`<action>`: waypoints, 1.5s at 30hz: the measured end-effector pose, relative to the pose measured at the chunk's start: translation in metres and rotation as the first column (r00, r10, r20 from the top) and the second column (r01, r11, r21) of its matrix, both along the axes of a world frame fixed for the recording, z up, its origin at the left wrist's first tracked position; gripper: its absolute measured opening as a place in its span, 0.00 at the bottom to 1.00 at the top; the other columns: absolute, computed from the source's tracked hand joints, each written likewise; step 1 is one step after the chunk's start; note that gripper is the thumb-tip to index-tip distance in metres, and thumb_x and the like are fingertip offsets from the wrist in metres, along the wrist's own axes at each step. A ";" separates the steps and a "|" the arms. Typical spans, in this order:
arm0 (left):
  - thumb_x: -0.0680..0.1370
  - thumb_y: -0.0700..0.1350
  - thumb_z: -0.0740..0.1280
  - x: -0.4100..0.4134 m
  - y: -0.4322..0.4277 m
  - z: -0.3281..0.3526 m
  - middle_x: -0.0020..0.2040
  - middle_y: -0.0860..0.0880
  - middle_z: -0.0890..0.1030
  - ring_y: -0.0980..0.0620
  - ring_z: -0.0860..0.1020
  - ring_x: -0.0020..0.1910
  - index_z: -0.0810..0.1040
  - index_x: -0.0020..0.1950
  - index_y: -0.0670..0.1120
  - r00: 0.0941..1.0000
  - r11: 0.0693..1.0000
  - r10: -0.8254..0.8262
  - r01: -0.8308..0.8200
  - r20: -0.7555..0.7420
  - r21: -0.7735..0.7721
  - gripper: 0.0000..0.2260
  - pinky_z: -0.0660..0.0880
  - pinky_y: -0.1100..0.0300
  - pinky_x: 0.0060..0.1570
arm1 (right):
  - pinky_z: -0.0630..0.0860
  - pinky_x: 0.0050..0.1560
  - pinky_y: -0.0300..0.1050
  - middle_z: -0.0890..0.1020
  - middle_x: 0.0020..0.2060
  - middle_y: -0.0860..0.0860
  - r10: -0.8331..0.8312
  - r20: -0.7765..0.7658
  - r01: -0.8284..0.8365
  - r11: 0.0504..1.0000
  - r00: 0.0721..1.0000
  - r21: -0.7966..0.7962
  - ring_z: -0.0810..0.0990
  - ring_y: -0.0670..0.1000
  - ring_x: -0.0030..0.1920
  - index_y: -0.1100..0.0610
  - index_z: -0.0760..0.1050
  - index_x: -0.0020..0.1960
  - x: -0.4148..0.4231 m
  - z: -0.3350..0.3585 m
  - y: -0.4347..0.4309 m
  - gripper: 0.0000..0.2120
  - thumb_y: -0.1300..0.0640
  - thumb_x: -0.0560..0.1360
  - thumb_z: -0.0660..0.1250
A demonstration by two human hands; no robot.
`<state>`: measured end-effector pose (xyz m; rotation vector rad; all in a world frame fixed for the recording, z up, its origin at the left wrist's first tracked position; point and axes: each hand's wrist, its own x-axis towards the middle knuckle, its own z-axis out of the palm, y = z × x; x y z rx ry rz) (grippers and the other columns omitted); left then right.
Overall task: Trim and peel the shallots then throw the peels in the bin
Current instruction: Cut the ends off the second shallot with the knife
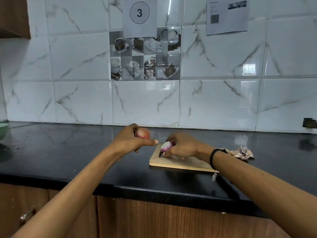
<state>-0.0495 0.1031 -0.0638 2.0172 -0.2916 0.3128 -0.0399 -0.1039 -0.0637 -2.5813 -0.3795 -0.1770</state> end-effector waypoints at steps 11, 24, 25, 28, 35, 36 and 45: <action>0.75 0.47 0.73 -0.001 -0.012 0.007 0.30 0.48 0.72 0.54 0.65 0.26 0.73 0.45 0.45 0.948 0.900 -0.253 0.156 -0.195 -0.407 0.10 0.65 0.61 0.26 | 0.71 0.30 0.38 0.79 0.47 0.56 -0.007 -0.199 0.041 0.986 0.980 0.165 0.73 0.47 0.33 0.59 0.67 0.73 -0.005 0.007 -0.007 0.30 0.54 0.75 0.74; 0.83 0.47 0.64 -0.029 -0.075 0.016 0.33 0.42 0.83 0.49 0.79 0.30 0.75 0.51 0.38 0.935 0.887 -0.318 0.236 -0.155 -0.398 0.11 0.80 0.58 0.30 | 0.77 0.56 0.47 0.84 0.57 0.57 -0.190 0.076 0.200 0.967 0.979 -0.155 0.82 0.55 0.55 0.63 0.81 0.59 -0.054 0.011 -0.063 0.20 0.50 0.74 0.75; 0.83 0.48 0.65 -0.029 -0.080 0.016 0.34 0.42 0.83 0.49 0.79 0.30 0.75 0.52 0.38 0.939 0.894 -0.311 0.236 -0.149 -0.380 0.12 0.79 0.59 0.29 | 0.77 0.57 0.46 0.83 0.58 0.56 -0.207 0.088 0.220 0.960 0.974 -0.172 0.81 0.55 0.57 0.63 0.80 0.60 -0.059 0.011 -0.068 0.21 0.50 0.74 0.75; 0.80 0.53 0.69 -0.030 -0.093 0.012 0.40 0.42 0.83 0.51 0.79 0.32 0.78 0.56 0.38 0.963 0.937 -0.238 0.194 -0.127 -0.291 0.17 0.76 0.61 0.27 | 0.76 0.54 0.47 0.81 0.57 0.54 -0.259 0.065 0.267 0.936 0.964 -0.229 0.78 0.54 0.56 0.59 0.78 0.58 -0.071 0.011 -0.080 0.23 0.44 0.72 0.76; 0.73 0.56 0.75 -0.028 -0.111 0.007 0.42 0.45 0.85 0.52 0.80 0.34 0.81 0.53 0.42 0.988 0.951 -0.149 0.130 -0.044 -0.282 0.19 0.76 0.62 0.32 | 0.64 0.30 0.42 0.75 0.40 0.50 -0.357 0.119 0.376 0.878 0.927 -0.296 0.73 0.49 0.39 0.54 0.68 0.37 -0.093 0.010 -0.109 0.13 0.55 0.75 0.70; 0.73 0.56 0.75 -0.028 -0.111 0.008 0.42 0.45 0.85 0.52 0.81 0.34 0.81 0.53 0.41 0.987 0.947 -0.154 0.136 -0.038 -0.292 0.20 0.77 0.61 0.34 | 0.64 0.30 0.41 0.76 0.42 0.51 -0.361 0.142 0.388 0.864 0.922 -0.320 0.72 0.50 0.38 0.54 0.67 0.37 -0.096 0.010 -0.113 0.12 0.56 0.76 0.67; 0.76 0.49 0.74 -0.028 -0.112 0.006 0.49 0.40 0.85 0.45 0.84 0.38 0.81 0.57 0.45 0.965 0.918 -0.260 0.234 -0.041 -0.319 0.13 0.82 0.58 0.37 | 0.69 0.25 0.39 0.85 0.39 0.60 -0.314 0.045 0.314 0.950 0.948 0.008 0.76 0.51 0.30 0.66 0.78 0.51 -0.114 0.013 -0.116 0.13 0.58 0.81 0.58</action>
